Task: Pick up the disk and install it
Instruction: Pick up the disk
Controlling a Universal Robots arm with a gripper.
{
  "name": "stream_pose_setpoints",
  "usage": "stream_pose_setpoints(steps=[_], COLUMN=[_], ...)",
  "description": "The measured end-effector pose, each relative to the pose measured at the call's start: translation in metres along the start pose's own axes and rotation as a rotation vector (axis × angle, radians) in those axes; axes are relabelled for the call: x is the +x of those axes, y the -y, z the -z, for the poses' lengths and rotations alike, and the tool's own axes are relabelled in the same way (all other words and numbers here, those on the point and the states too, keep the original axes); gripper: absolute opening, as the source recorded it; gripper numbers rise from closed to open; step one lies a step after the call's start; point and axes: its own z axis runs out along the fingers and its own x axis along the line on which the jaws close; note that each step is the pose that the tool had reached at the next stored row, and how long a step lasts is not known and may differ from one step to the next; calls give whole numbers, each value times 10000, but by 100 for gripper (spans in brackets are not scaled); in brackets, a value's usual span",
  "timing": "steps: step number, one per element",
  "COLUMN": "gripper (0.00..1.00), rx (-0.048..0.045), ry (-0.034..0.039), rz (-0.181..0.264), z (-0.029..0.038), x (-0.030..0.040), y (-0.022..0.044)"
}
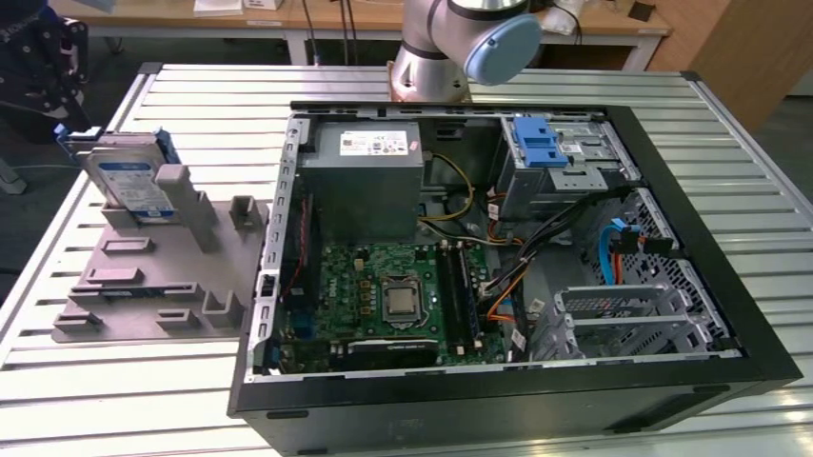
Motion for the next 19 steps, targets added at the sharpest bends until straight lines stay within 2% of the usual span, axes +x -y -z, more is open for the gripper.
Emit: stream_pose_setpoints(steps=[3,10,12,15,17,18,19], gripper=[11,11,11,11,11,16,16], rx=[13,17,33,39,40,40,40], ry=[-6,33,42,44,44,44,44], rz=[357,501,515,518,517,517,526], z=[-11,-31,-35,-35,-35,-35,-36], x=[0,-33,-29,-28,-28,-28,-28], y=[-2,-44,-68,-72,-72,-72,-72])
